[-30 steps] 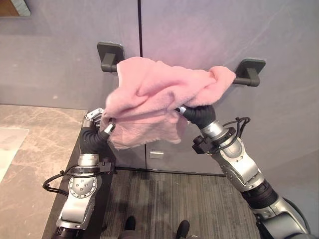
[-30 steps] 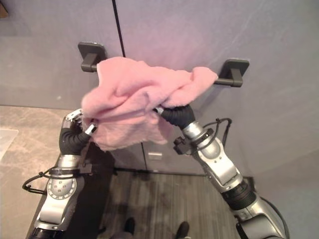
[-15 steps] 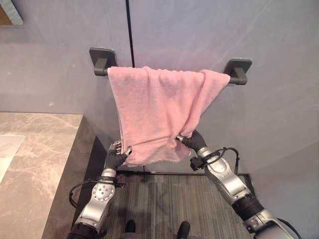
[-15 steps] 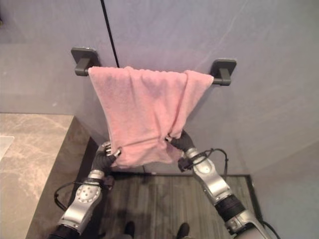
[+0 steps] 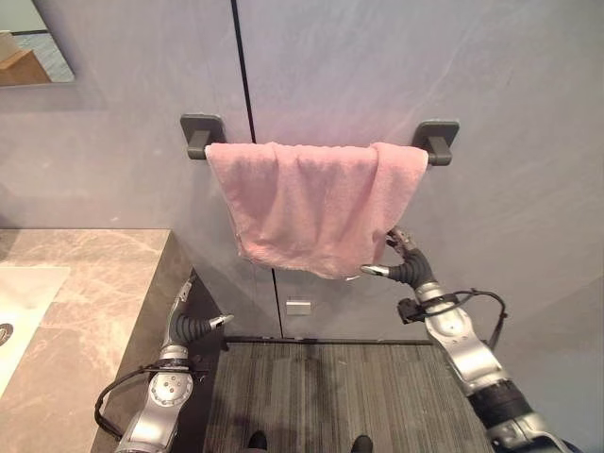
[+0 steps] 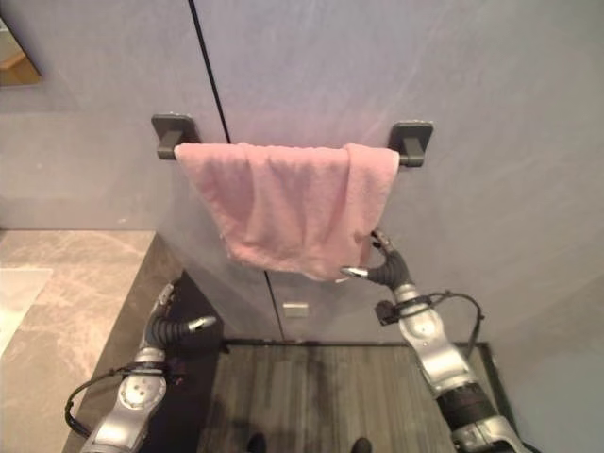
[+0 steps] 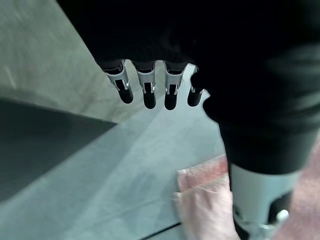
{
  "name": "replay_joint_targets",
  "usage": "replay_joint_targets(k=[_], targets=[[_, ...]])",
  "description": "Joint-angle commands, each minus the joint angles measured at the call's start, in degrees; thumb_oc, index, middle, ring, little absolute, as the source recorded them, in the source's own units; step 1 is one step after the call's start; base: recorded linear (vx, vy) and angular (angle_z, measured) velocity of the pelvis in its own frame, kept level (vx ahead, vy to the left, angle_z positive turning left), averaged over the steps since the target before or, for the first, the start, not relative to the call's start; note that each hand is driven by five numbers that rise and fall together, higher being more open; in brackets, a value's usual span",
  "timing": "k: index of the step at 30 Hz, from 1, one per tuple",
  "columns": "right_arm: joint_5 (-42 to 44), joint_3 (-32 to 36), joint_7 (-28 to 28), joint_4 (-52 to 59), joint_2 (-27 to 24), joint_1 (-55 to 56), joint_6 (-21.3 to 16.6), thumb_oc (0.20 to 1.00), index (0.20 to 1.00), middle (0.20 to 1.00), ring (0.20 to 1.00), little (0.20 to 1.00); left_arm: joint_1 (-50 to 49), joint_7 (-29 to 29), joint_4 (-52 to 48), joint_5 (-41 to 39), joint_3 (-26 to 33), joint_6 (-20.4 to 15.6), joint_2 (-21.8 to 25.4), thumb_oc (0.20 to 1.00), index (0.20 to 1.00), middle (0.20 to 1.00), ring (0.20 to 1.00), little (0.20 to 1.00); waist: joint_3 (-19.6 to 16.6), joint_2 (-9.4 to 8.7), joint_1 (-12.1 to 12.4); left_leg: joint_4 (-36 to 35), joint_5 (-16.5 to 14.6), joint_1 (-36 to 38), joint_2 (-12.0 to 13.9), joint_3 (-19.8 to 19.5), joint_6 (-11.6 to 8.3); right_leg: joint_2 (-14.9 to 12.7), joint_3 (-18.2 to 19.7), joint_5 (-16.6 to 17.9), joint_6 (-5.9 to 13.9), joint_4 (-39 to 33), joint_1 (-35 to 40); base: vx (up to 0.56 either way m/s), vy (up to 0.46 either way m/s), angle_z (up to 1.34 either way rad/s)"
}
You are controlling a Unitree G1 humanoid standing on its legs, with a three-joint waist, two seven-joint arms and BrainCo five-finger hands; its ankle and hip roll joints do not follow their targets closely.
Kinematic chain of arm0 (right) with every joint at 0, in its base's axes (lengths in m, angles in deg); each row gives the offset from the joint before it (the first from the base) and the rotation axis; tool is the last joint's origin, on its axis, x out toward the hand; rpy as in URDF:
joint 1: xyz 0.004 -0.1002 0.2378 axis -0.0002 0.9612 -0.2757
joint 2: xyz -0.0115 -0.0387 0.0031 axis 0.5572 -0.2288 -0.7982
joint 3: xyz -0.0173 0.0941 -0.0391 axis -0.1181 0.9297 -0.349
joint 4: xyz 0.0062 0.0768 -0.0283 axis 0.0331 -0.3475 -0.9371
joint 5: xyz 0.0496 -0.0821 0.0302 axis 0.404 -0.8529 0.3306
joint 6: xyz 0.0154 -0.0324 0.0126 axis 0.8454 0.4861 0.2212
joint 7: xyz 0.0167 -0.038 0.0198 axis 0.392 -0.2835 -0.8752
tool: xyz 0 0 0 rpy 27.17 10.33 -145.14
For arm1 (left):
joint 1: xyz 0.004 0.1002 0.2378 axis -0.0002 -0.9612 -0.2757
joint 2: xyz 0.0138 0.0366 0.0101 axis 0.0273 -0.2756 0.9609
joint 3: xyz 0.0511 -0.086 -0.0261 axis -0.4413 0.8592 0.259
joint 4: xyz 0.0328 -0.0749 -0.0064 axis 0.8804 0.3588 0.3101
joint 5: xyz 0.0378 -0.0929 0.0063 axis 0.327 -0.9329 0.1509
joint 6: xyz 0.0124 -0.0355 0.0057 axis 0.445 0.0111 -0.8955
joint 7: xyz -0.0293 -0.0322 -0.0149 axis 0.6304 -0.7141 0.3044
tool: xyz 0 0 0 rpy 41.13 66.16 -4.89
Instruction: Put brush and paste in cup on sink, flatten towel.
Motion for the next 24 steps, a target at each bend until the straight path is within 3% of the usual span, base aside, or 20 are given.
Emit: replay_joint_targets(k=[1,5,8,9,11,12,14,20,24], targets=[[-5.8,6.7,-0.5,10.2,-5.2,2.7,-5.4,1.000,1.000,1.000,1.000,1.000,0.0,-0.9,-3.7,5.6,6.3,-4.7,7.5,1.000,1.000,1.000,1.000,1.000,-1.6,-1.95,-0.7,0.1,1.2,0.2,-1.3,2.1,0.78,-1.3,1.6,-2.7,2.43,0.4,3.5,-0.06,0.027,0.03],[-8.8,12.6,-3.8,19.4,-12.6,6.4,-8.8,1.000,1.000,1.000,1.000,1.000,-3.3,-0.6,-11.5,13.6,12.0,-8.6,14.8,1.000,1.000,1.000,1.000,1.000,-1.8,-1.73,-1.0,0.0,1.2,0.1,-1.3,2.1,0.42,-1.4,1.6,-2.4,2.76,0.4,3.4,-0.01,0.005,0.01],[-8.5,17.5,-7.8,26.5,-24.3,6.7,-11.6,1.000,1.000,1.000,1.000,1.000,-7.1,-1.8,-22.0,22.2,19.2,-12.9,30.6,1.000,1.000,1.000,1.000,1.000,-2.2,-1.63,-1.2,0.0,1.0,0.3,-1.4,2.4,0.10,-1.6,1.6,-2.0,3.40,0.2,3.6,0.00,0.000,0.00],[-7.7,18.5,-7.2,27.8,-26.1,6.3,-12.3,1.000,1.000,1.000,1.000,1.000,-7.5,-0.7,-23.6,22.0,21.2,-14.0,33.0,1.000,1.000,1.000,1.000,1.000,-2.4,-1.52,-1.2,0.0,0.6,0.5,-1.3,2.5,0.00,-1.6,1.7,-2.2,3.62,0.2,3.7,0.00,0.000,0.00],[-7.5,18.7,-6.5,29.3,-28.4,4.9,-13.0,1.000,1.000,1.000,1.000,1.000,-8.3,-0.2,-24.7,21.4,22.9,-14.7,35.4,1.000,1.000,1.000,1.000,1.000,-2.5,-1.65,-1.4,0.0,0.9,0.4,-1.5,2.5,0.06,-1.7,1.8,-1.7,3.72,0.1,3.5,0.00,0.000,0.00],[-8.5,17.4,-5.5,31.0,-34.4,0.1,-14.4,1.000,1.000,1.000,1.000,1.000,-8.1,0.1,-28.1,22.3,26.1,-15.7,42.9,1.000,1.000,1.000,1.000,1.000,-2.9,-1.58,-1.3,0.0,0.9,0.4,-1.5,2.6,0.02,-1.8,2.0,-1.4,4.02,0.0,3.4,0.00,0.000,0.00],[-9.6,10.1,-4.3,32.3,-39.8,-10.8,-15.0,1.000,1.000,1.000,1.000,1.000,-3.4,0.5,-29.8,19.4,26.6,-17.4,50.2,1.000,1.000,1.000,1.000,1.000,-3.5,-1.86,-1.0,0.0,0.7,0.5,-1.6,2.6,-0.05,-2.0,2.3,-1.3,4.29,0.0,3.5,0.01,0.015,-0.01],[-10.5,-0.9,-3.2,30.0,-41.1,-24.5,-14.4,1.000,1.000,1.000,1.000,1.000,3.7,-0.2,-29.8,17.7,22.0,-18.0,53.6,1.000,1.000,1.000,1.000,1.000,-3.7,-2.11,-1.1,0.0,1.1,0.2,-1.9,2.5,0.01,-2.2,2.2,-0.9,4.34,0.0,3.2,0.00,0.004,-0.01],[-10.3,-15.7,-3.3,25.2,-39.2,-42.2,-13.3,1.000,1.000,1.000,1.000,1.000,16.1,-0.2,-27.4,16.5,12.2,-18.2,55.8,1.000,1.000,1.000,1.000,1.000,-3.1,-2.52,-1.0,0.0,1.2,-0.4,-2.0,2.6,0.03,-2.4,2.4,-0.6,4.47,0.0,2.5,0.00,0.000,0.00]])
